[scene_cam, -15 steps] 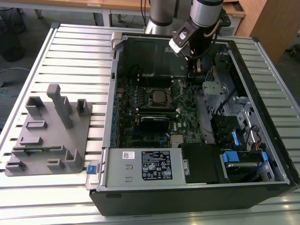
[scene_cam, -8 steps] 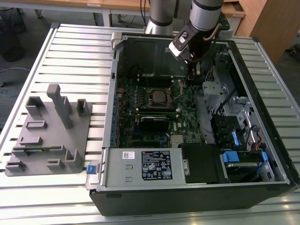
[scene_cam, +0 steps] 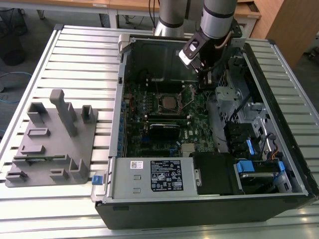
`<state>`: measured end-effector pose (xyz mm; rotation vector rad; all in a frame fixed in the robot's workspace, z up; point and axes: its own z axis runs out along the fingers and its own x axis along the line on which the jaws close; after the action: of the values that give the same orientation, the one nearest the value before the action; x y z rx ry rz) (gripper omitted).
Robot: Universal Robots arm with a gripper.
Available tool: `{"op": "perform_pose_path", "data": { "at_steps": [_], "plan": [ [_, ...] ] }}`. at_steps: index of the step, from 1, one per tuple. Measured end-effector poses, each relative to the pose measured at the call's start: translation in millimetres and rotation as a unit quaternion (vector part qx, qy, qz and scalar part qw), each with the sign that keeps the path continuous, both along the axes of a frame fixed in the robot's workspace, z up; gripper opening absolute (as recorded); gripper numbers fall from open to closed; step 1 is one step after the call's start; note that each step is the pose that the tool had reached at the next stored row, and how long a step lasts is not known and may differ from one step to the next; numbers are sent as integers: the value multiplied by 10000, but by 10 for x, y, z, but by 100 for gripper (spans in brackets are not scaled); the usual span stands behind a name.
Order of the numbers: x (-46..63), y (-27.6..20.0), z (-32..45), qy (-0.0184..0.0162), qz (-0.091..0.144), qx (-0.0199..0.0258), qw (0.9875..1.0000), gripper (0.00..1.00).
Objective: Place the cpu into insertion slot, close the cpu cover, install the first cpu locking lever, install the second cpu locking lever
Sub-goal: 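Close the cpu cover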
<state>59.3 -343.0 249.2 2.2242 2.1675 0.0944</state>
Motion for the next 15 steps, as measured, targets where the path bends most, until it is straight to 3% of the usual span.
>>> {"op": "perform_pose_path", "data": {
  "at_steps": [15],
  "plan": [
    [1, 0, -15, 0, 0, 0, 10000, 10]
  ]
}}
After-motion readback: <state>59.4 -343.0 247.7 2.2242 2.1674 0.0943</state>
